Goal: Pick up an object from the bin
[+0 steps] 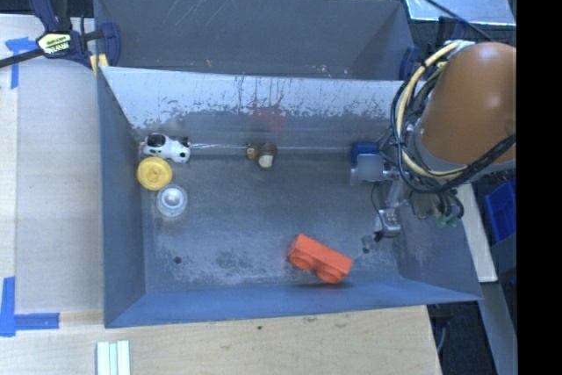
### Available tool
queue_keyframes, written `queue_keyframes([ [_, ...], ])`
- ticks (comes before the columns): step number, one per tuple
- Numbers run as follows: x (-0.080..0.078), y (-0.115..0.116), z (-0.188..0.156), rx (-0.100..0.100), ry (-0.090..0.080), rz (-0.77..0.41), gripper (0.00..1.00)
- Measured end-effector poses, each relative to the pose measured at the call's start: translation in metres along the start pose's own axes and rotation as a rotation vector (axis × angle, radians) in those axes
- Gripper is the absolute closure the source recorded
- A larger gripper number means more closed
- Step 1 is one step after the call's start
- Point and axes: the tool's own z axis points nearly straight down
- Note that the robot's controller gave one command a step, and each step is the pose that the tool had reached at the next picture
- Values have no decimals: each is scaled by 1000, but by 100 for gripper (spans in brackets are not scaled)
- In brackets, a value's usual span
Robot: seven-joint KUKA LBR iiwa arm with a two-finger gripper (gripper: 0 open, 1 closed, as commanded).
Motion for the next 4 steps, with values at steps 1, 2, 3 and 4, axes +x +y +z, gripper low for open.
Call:
queue_keyframes([
  [1,14,50,99,-1,7,85,0],
  [2,12,48,94,0,-2,87,100],
  [3,-25,31,93,2,-7,-395,100],
  [4,-16,46,-9,4,-18,-398,100],
])
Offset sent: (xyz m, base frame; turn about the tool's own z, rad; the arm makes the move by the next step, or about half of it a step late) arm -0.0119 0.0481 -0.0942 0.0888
